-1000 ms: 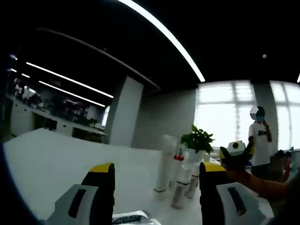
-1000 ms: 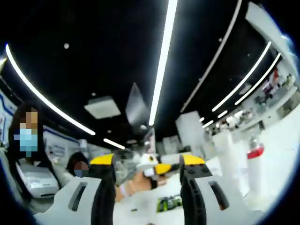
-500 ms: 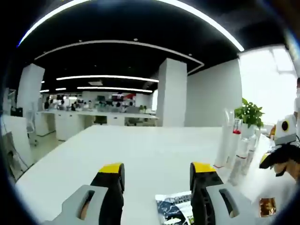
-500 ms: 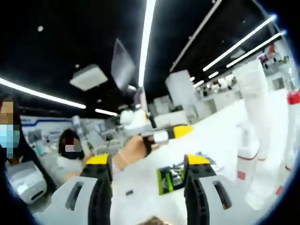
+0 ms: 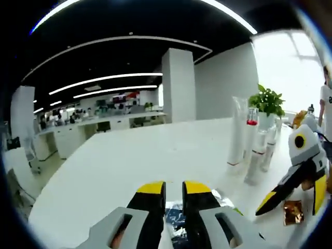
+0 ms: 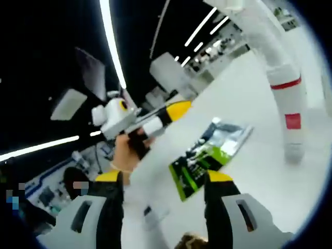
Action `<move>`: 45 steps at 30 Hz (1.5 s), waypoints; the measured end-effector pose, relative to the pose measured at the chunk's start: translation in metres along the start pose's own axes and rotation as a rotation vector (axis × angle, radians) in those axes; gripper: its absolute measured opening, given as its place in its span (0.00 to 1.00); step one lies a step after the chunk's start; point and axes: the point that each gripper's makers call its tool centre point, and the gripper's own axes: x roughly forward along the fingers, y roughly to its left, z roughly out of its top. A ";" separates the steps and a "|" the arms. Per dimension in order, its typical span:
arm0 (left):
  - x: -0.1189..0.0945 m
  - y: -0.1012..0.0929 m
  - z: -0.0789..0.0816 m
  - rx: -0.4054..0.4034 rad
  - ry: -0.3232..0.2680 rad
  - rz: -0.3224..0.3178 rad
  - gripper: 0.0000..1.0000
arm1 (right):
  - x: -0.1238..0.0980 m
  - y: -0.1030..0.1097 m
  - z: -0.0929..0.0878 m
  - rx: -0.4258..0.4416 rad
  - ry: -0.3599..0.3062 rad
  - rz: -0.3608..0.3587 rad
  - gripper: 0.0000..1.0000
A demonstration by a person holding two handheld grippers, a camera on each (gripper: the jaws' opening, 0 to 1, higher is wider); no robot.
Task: Arrange the skincare products in the storage area until every visible bottle or jar stands upright without overlapping.
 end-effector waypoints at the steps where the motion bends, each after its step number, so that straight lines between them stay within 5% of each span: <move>1: 0.000 -0.002 -0.003 0.005 0.023 -0.005 0.00 | 0.001 -0.001 -0.003 0.008 0.009 -0.011 0.62; 9: 0.008 -0.004 -0.041 0.182 0.253 0.064 0.00 | 0.003 0.000 -0.014 0.068 0.042 -0.038 0.62; 17: 0.011 -0.008 -0.067 0.206 0.381 0.040 0.00 | 0.011 0.009 -0.017 0.051 0.060 -0.055 0.64; 22: 0.016 -0.005 -0.065 0.157 0.358 0.024 0.00 | 0.018 0.007 -0.009 0.068 0.053 -0.057 0.71; 37: 0.011 -0.008 -0.069 0.116 0.337 0.034 0.00 | 0.029 -0.013 0.000 0.131 0.247 -0.323 0.67; 45: 0.008 -0.009 -0.072 0.012 0.328 -0.013 0.00 | 0.037 -0.002 -0.002 0.148 0.301 -0.332 0.72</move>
